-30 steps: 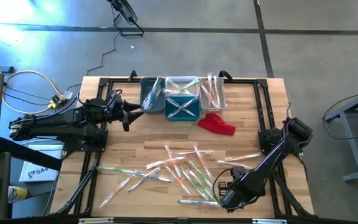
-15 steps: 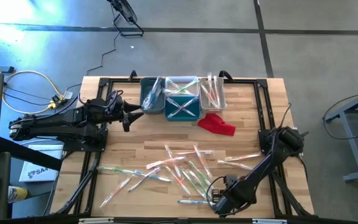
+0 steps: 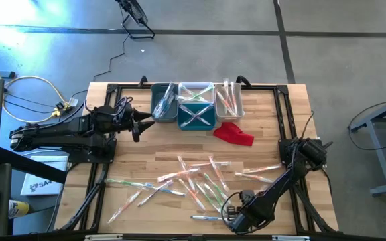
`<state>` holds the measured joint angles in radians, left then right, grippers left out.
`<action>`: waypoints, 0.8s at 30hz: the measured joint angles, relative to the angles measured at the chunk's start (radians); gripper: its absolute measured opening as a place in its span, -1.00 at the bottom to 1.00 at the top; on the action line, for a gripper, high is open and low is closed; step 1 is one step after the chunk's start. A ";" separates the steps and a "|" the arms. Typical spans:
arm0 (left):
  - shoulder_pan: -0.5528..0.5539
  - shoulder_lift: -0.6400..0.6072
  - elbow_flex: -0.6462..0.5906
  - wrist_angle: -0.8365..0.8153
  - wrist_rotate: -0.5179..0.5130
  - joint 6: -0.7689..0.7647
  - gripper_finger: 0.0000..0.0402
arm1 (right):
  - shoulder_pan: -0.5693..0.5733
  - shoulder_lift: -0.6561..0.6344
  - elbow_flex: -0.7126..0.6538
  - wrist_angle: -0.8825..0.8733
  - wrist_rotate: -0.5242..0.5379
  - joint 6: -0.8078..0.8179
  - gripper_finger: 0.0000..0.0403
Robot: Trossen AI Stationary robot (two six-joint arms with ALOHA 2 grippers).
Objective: Pick & Place Toothbrushes
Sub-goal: Put the right purple toothbrush into the blue bin
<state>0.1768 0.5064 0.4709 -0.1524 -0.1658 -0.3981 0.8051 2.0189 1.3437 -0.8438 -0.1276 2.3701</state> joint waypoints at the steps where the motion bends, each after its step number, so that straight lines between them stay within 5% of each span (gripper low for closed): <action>1: 0.000 0.000 0.000 0.000 0.000 0.000 0.03 | 0.000 0.000 0.000 0.001 0.003 -0.007 -0.47; 12: 0.000 0.000 0.000 0.000 -0.003 0.000 0.03 | 0.000 0.001 -0.001 -0.009 -0.007 -0.018 -0.86; 24: 0.000 0.000 0.000 -0.023 -0.004 0.000 0.03 | 0.003 -0.019 -0.007 0.017 -0.024 -0.018 -0.92</action>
<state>0.1767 0.5062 0.4709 -0.1755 -0.1699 -0.3981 0.8082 1.9996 1.3372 -0.8273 -0.1521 2.3520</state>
